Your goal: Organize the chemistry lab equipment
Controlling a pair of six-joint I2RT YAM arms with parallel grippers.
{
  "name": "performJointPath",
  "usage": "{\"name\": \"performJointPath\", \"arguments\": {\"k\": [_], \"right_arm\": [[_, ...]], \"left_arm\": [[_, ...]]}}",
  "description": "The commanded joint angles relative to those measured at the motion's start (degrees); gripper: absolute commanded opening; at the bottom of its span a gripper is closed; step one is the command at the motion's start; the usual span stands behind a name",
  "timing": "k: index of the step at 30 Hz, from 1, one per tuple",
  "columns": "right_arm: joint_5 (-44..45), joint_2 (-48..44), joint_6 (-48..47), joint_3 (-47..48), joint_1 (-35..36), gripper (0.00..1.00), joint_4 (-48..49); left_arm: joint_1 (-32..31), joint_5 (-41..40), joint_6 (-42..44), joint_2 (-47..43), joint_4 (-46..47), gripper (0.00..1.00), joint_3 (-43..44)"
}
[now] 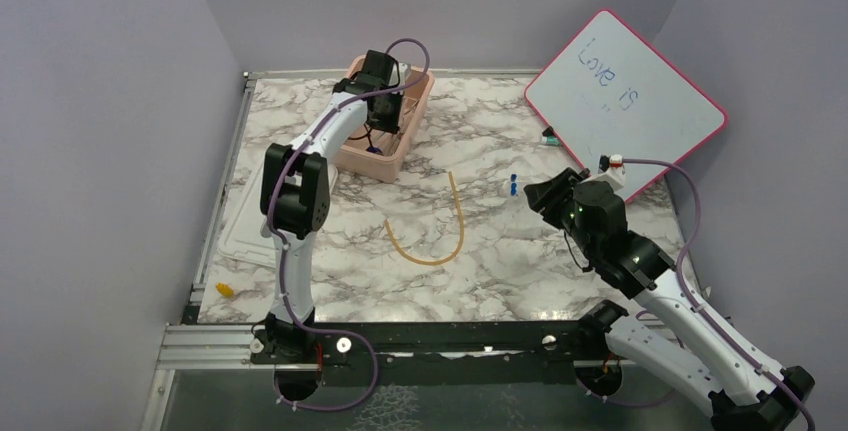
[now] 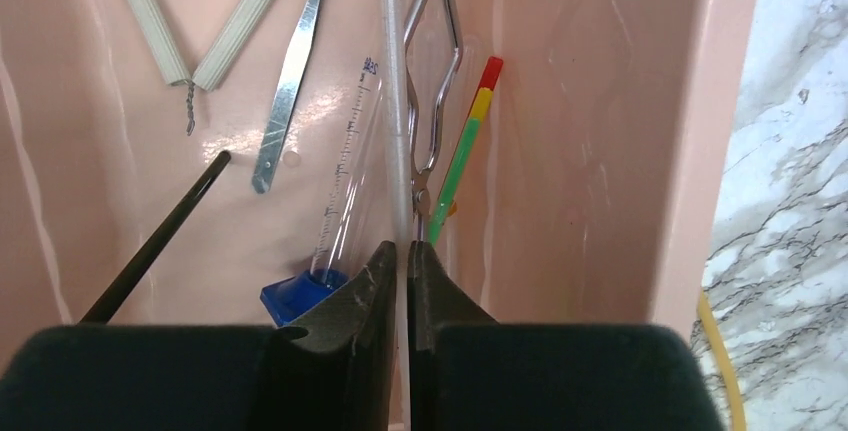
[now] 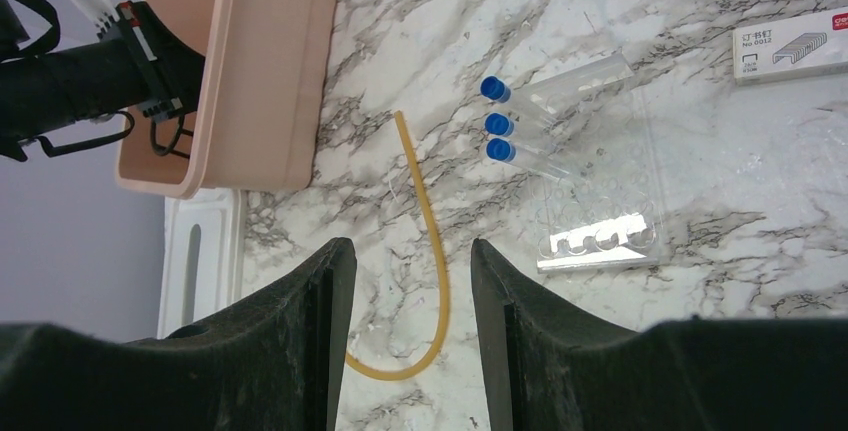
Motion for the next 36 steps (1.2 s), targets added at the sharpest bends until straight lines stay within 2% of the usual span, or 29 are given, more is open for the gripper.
{"name": "performJointPath", "arguments": {"k": [1, 5, 10, 18, 23, 30, 36], "right_arm": [[0.7, -0.1, -0.1, -0.5, -0.3, 0.50, 1.8], [0.8, -0.2, -0.3, -0.5, -0.3, 0.50, 1.9], [0.4, 0.1, -0.7, -0.6, -0.3, 0.51, 2.0], [-1.3, 1.1, -0.4, -1.1, -0.3, 0.51, 2.7], [-1.2, 1.1, -0.7, -0.5, -0.3, 0.51, 1.9], [-0.5, -0.6, -0.4, 0.0, -0.3, 0.51, -0.1], [-0.2, -2.1, 0.5, -0.2, -0.3, 0.51, -0.9]], "left_arm": [[-0.1, 2.1, -0.9, -1.2, 1.8, 0.16, 1.3], [-0.1, 1.8, -2.7, -3.2, 1.8, 0.25, 1.7], [-0.8, 2.3, -6.4, -9.7, 3.5, 0.38, 0.5], [-7.9, 1.2, -7.8, -22.4, 3.9, 0.55, -4.9], [-14.8, 2.0, -7.4, -30.4, 5.2, 0.58, -13.6], [-23.1, 5.2, -10.7, -40.0, 11.1, 0.58, -32.2], [-27.0, 4.6, -14.0, -40.0, 15.0, 0.59, -44.2]]}}
